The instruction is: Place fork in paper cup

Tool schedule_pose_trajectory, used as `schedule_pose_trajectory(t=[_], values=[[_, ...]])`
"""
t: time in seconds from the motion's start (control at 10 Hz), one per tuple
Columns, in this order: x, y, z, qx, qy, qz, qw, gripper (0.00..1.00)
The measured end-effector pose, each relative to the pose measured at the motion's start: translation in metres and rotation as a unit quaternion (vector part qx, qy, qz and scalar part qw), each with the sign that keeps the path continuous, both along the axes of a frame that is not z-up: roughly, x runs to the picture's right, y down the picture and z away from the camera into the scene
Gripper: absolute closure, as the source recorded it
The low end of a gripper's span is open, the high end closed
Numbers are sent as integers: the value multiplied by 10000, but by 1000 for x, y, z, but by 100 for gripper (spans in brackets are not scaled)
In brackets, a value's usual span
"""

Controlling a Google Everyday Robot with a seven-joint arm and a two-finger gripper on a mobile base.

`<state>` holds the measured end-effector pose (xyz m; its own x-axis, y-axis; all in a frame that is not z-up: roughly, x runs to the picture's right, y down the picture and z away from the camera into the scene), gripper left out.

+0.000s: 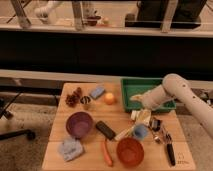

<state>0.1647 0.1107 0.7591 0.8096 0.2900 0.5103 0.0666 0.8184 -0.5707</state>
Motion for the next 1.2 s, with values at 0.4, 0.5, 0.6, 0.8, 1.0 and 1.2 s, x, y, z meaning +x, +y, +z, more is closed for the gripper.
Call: schedule_pose_trajectory(t=[0.4,0.5,0.6,0.8,1.0,1.2], values=[[-4,2,-12,-39,-104,-106,9999,20],[-5,2,-13,-33,-127,-105,9999,20],[-5,3,-15,-30,-152,-111,9998,20],[-5,3,-19,-15,-197,-103,9998,20],[-4,4,-23,-2,-238,-93,9997,20],[-4,6,-26,2,-281,-93,9996,20]])
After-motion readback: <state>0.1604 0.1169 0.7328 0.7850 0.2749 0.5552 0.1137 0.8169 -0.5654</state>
